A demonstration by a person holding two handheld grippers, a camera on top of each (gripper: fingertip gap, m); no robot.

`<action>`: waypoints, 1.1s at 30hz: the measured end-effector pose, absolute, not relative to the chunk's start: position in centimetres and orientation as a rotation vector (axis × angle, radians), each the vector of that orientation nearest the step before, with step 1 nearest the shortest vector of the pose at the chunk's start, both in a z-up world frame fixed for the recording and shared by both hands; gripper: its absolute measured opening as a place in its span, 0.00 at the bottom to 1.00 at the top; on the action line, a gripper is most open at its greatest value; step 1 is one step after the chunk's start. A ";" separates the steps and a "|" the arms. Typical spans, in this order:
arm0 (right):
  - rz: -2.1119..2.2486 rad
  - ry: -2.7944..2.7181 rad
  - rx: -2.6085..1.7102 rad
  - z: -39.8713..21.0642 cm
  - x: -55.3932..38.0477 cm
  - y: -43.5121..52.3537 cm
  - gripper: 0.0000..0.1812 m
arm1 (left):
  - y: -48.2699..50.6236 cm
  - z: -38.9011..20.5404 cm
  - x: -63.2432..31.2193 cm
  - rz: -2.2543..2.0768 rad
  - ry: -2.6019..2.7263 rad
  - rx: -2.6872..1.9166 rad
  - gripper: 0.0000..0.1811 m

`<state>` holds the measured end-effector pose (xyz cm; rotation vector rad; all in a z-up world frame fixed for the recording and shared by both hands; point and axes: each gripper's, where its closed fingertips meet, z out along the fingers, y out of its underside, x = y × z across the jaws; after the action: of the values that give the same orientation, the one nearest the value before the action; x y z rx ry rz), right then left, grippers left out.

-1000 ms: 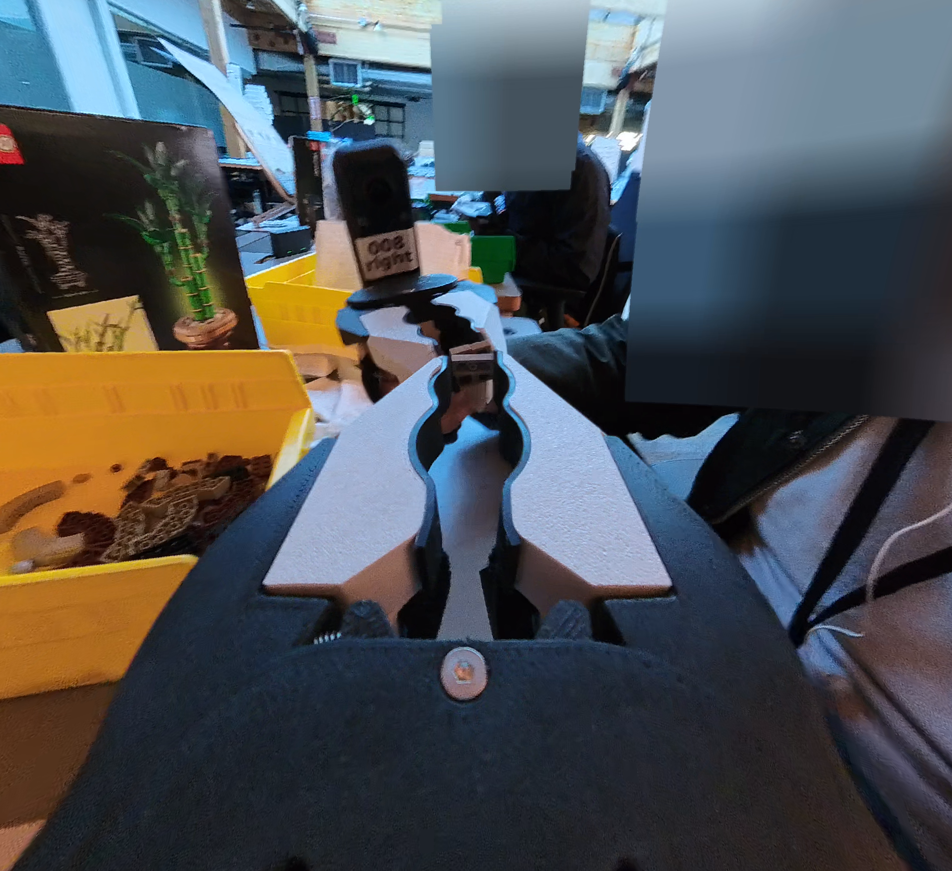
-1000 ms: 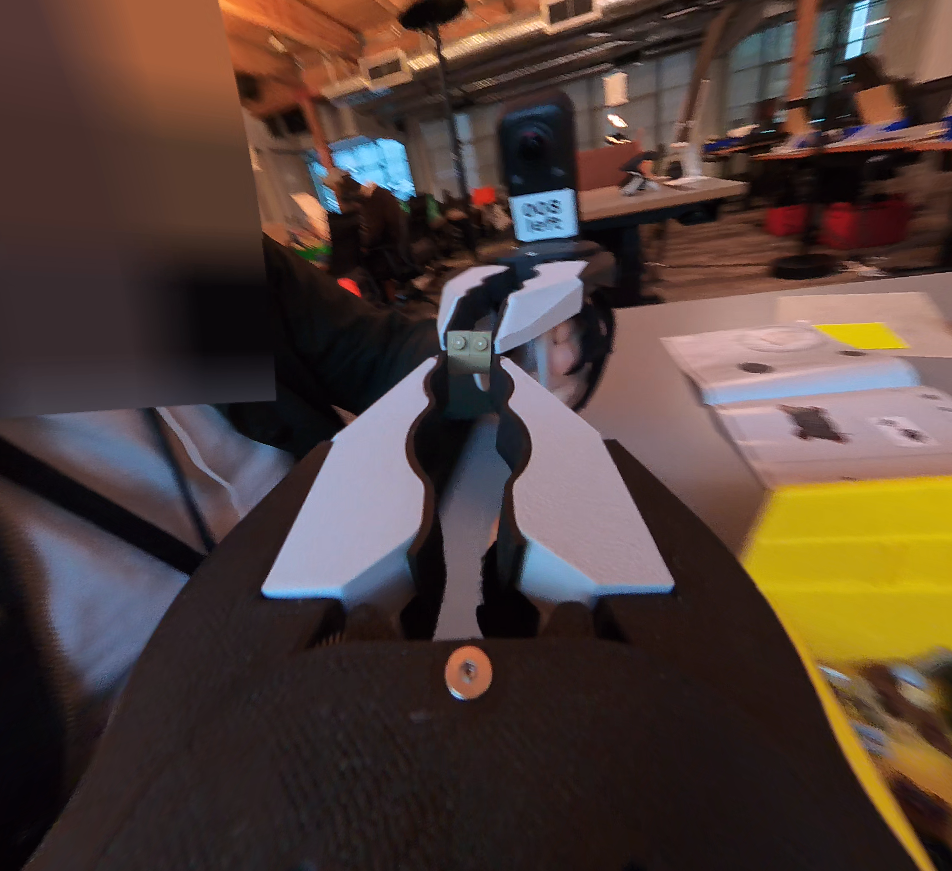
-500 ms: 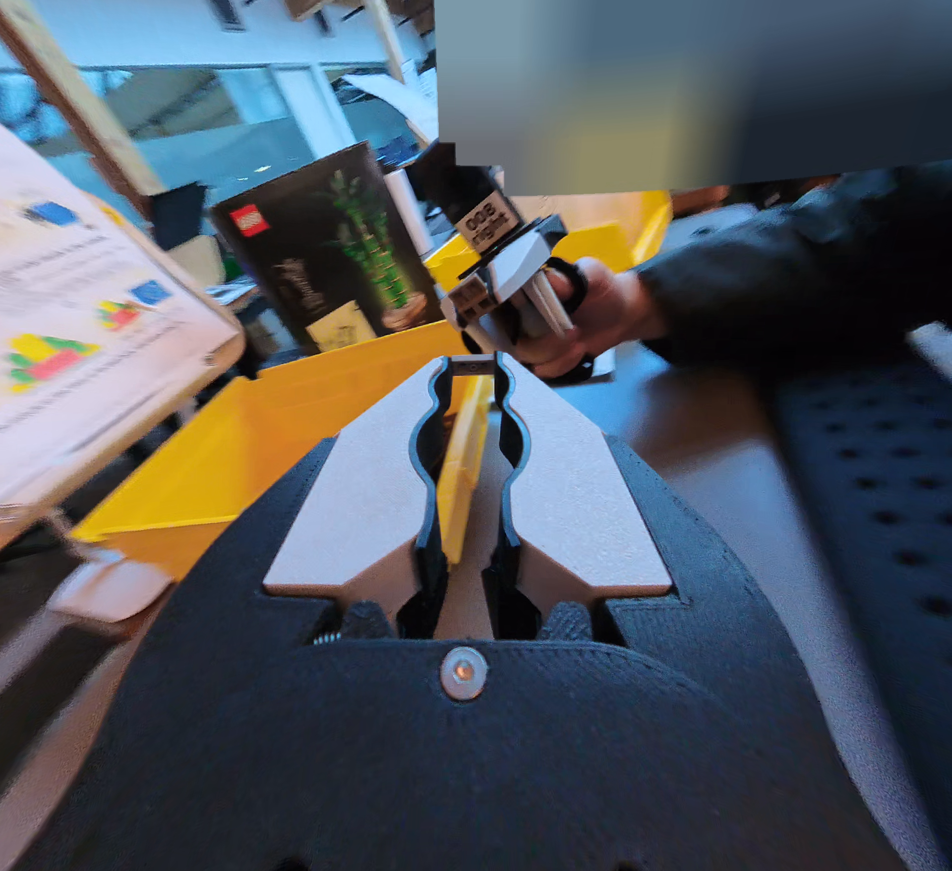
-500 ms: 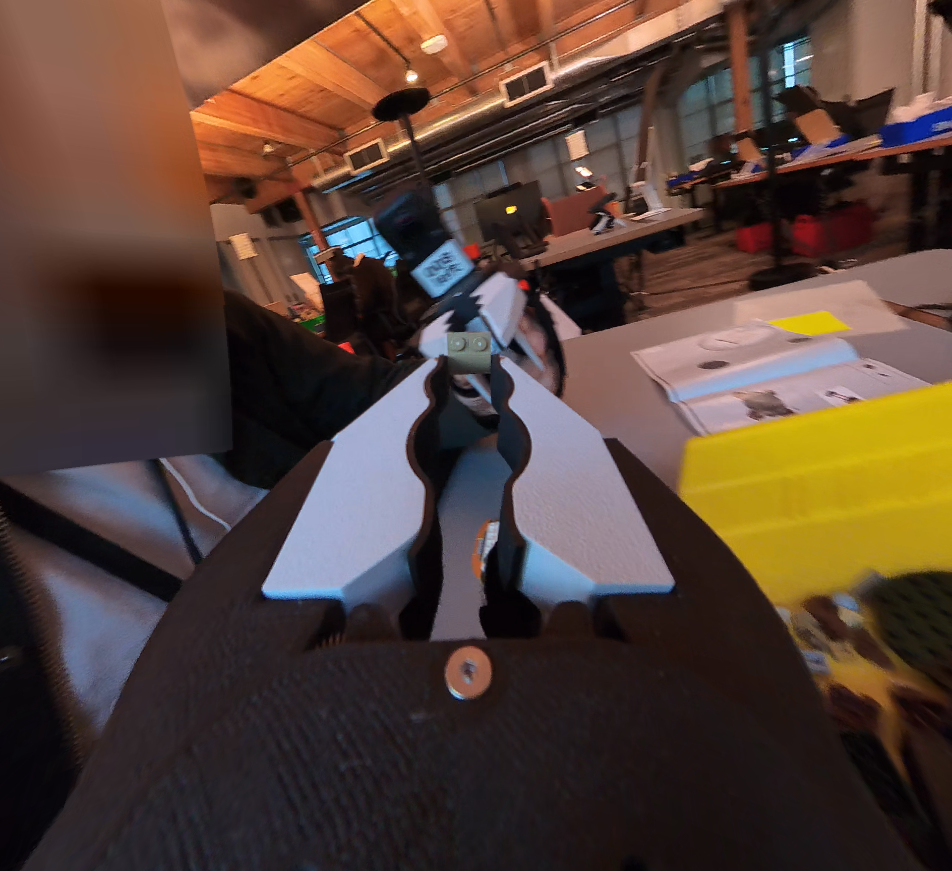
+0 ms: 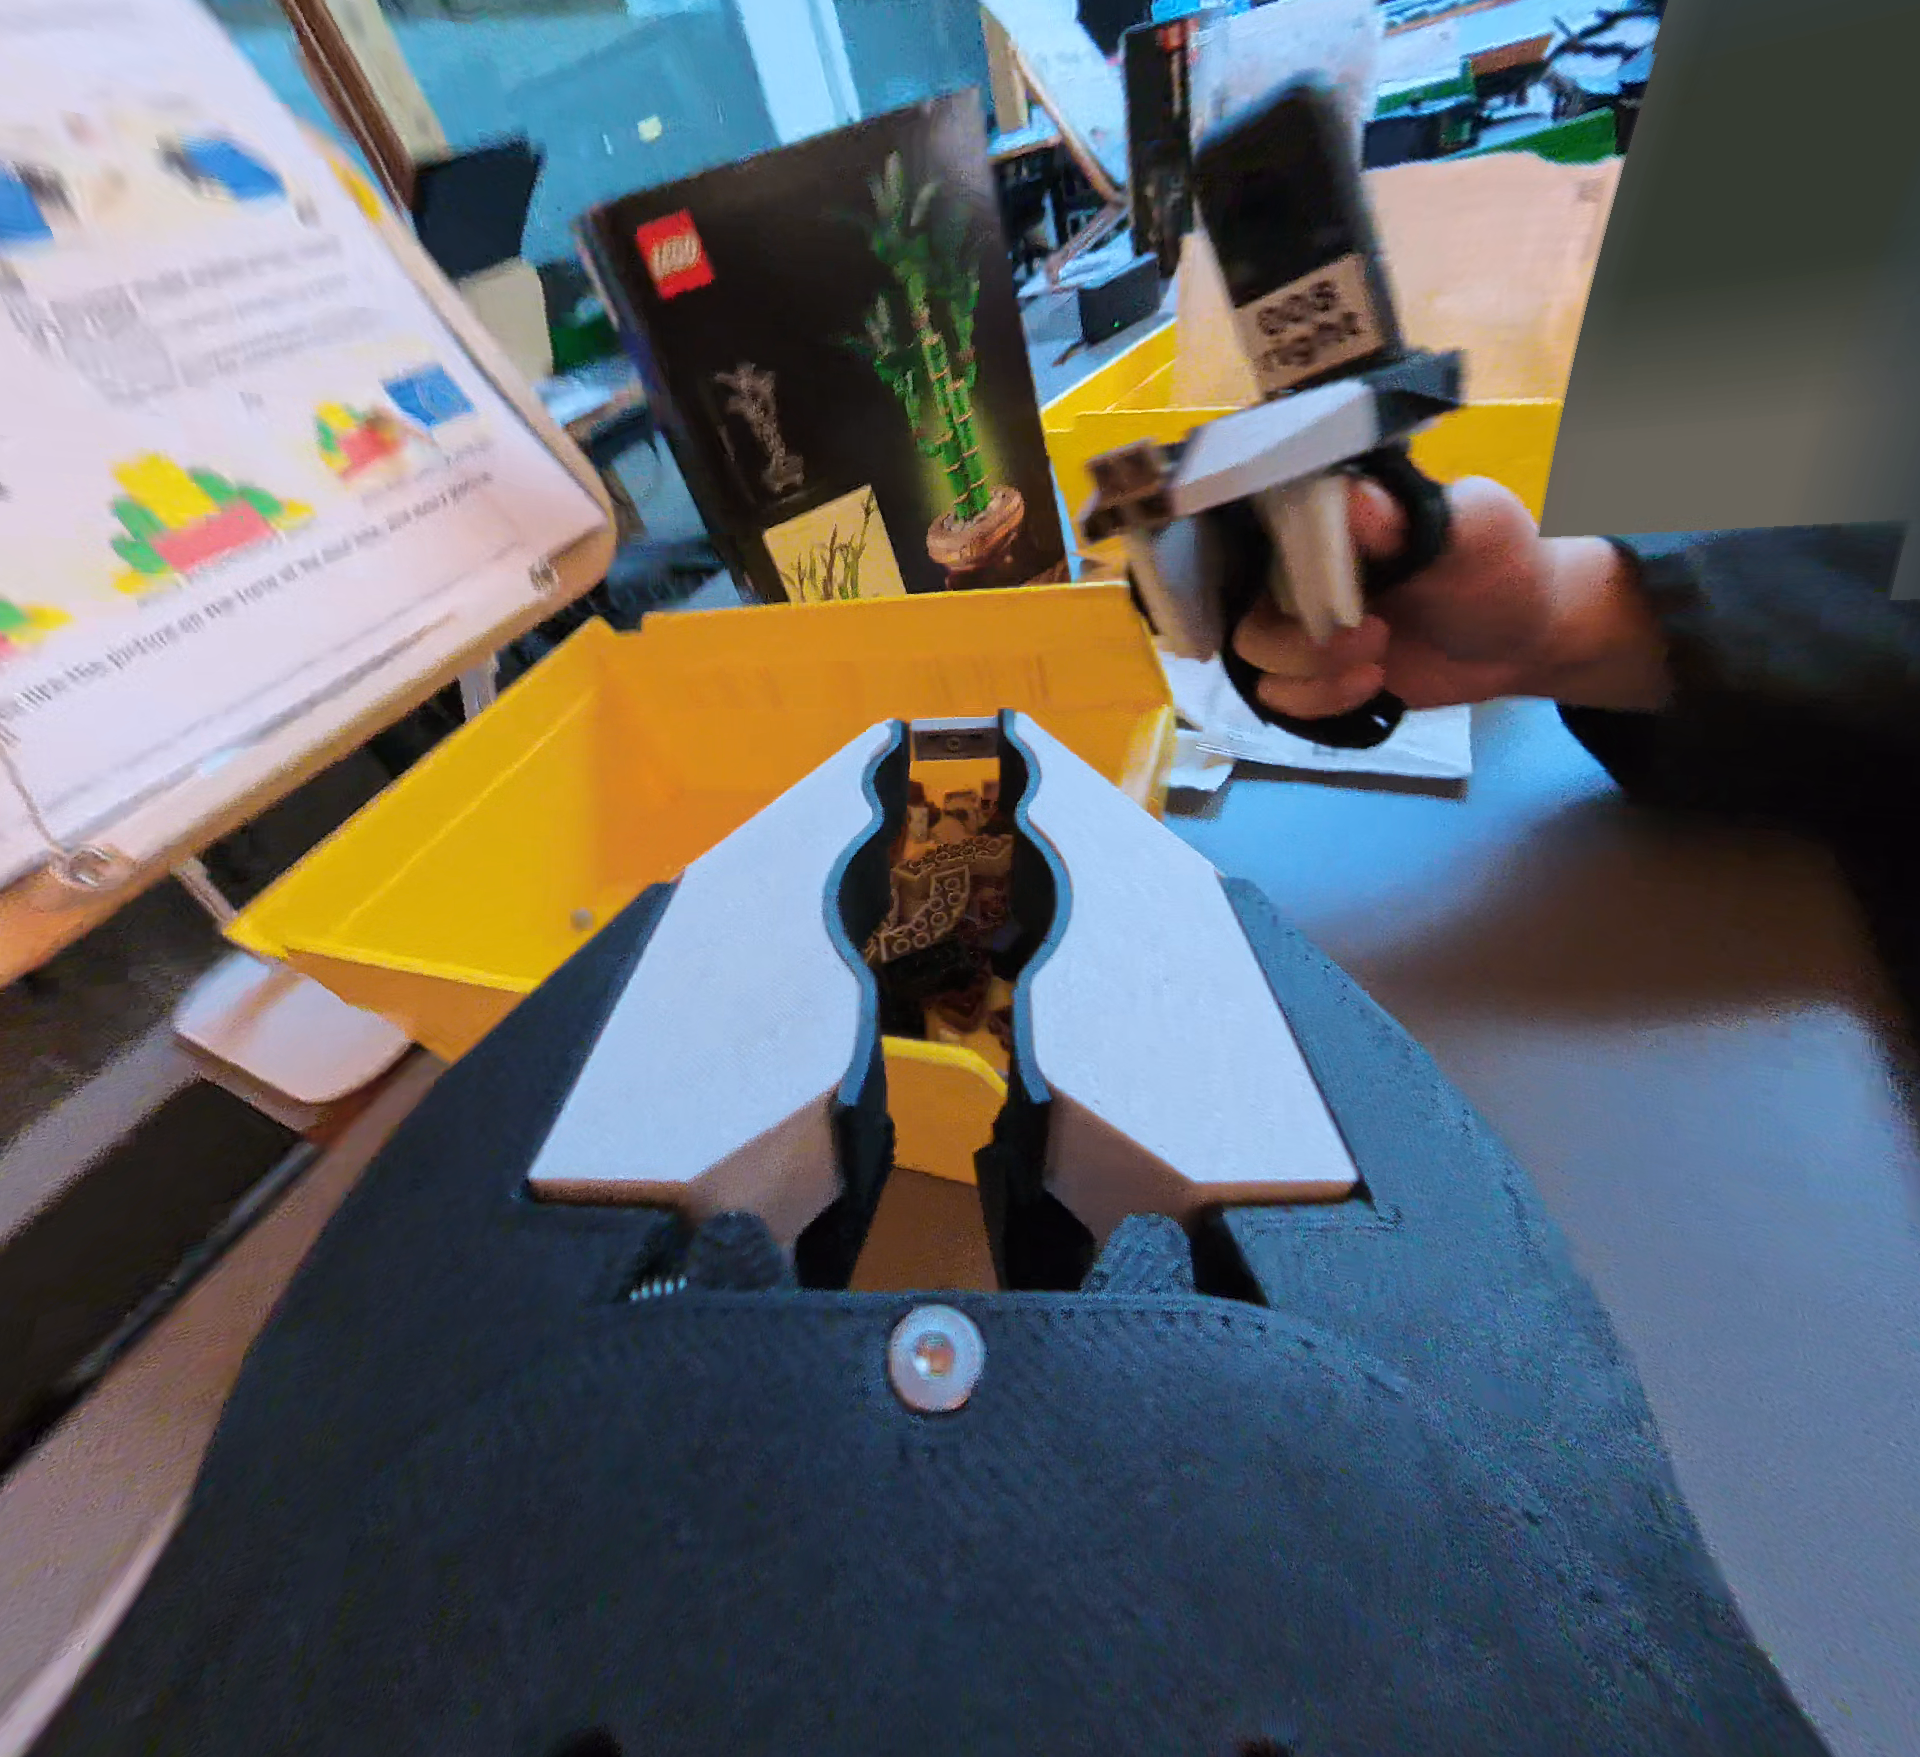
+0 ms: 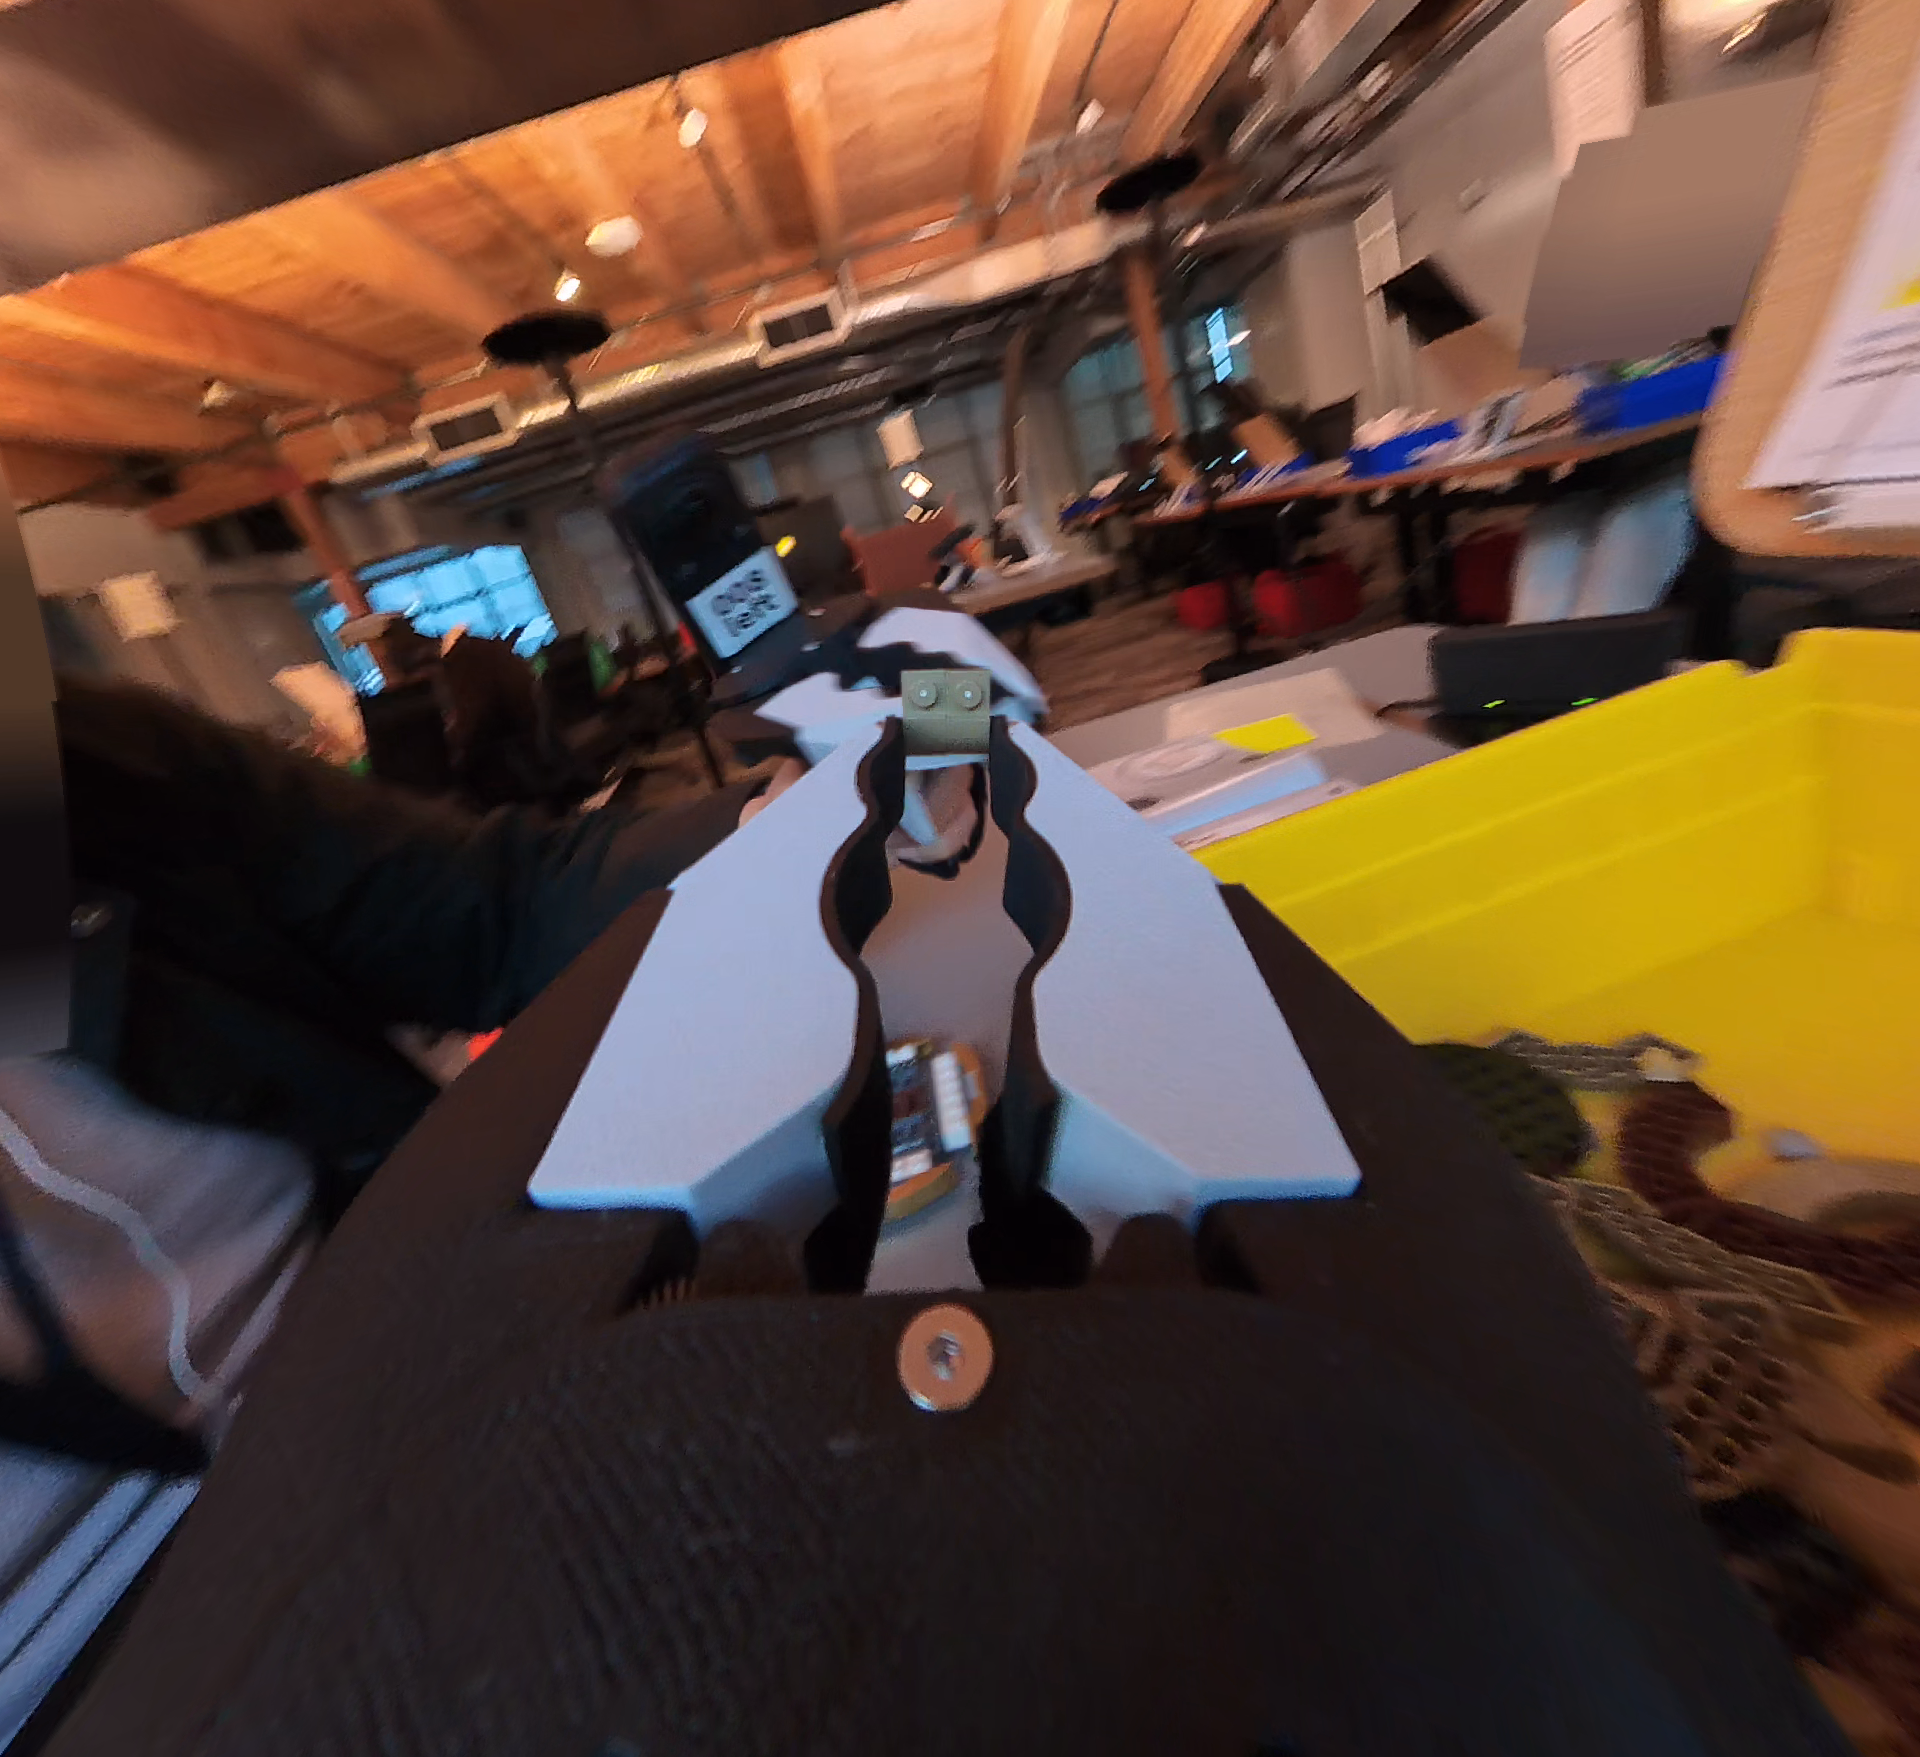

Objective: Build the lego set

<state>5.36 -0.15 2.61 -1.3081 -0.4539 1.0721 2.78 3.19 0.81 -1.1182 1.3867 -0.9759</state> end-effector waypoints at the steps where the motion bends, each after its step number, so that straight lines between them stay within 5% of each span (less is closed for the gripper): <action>1: 1.059 -0.430 -1.304 2.7 5.9 0.0 0.07 | 4.3 0.7 3.7 -1.012 1.382 -1.190 0.16; 3: 1.024 -0.409 -1.310 2.7 6.5 0.2 0.08 | 6.4 0.1 4.9 -1.049 1.366 -1.303 0.28; 5: 0.979 -0.413 -1.324 2.5 6.8 0.4 0.08 | 7.5 -0.3 4.9 -1.117 1.331 -1.372 0.30; 10: 0.867 -0.453 -1.319 2.4 6.3 0.5 0.08 | 5.4 -0.2 3.1 -1.380 1.307 -1.407 0.19; 15: 0.635 -0.605 -1.314 2.2 4.4 -0.2 0.08 | 0.8 2.2 3.4 -1.547 1.384 -1.323 0.19; 27: 0.063 -0.781 -1.445 -1.0 3.1 1.7 0.08 | 0.4 0.0 3.9 -1.486 1.432 -1.477 0.02; 33: -0.070 -0.828 -1.513 -2.5 3.4 2.5 0.08 | 1.0 -1.5 4.0 -1.509 1.430 -1.596 0.04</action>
<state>3.36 2.46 -2.51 -1.5125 -0.8276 -0.0696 4.04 1.01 -1.47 -1.5959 1.4304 -1.5095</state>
